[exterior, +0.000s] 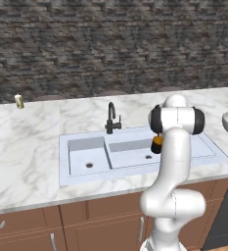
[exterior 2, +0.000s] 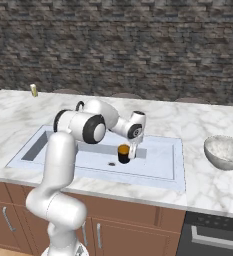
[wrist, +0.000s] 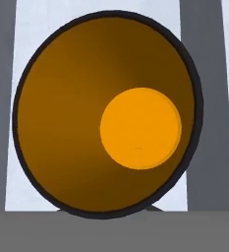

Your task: Pick the mug and place it in the sink. Pick the bowl and place it in the open cabinet and then close the cabinet.

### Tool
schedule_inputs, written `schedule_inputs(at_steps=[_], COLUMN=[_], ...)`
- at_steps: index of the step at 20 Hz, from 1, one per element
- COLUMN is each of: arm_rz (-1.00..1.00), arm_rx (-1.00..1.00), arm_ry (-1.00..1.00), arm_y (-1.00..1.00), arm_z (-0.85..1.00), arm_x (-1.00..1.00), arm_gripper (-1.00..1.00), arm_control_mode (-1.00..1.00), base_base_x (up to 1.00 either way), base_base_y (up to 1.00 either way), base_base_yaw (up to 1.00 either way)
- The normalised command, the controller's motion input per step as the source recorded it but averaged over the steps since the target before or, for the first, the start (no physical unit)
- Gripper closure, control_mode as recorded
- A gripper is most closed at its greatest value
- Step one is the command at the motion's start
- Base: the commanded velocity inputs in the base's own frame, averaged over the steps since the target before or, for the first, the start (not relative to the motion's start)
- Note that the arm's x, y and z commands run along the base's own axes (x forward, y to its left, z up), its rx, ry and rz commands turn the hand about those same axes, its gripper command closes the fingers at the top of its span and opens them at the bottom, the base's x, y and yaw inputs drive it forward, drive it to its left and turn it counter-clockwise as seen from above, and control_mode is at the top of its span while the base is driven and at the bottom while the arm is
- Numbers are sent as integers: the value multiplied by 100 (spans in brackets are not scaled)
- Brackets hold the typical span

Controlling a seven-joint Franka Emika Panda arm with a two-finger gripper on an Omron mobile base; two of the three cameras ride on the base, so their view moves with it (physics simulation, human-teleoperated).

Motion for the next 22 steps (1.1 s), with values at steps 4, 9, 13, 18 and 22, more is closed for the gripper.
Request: schedule_inputs(at_steps=[4,9,13,18,22], arm_rz=[0,0,0,0,0], arm_rx=[0,0,0,0,0], arm_ry=[32,31,20,5,-1], arm_y=[0,0,0,0,0], arm_z=[-41,-50,-71,-67,-77], arm_x=[-19,-29,-36,-50,-77], arm_gripper=[100,100,100,100,100], arm_control_mode=[-100,-100,-100,-100,-100], base_base_x=[0,0,0,0,0], base_base_y=[0,0,0,0,0], base_base_yaw=[0,0,0,0,0])
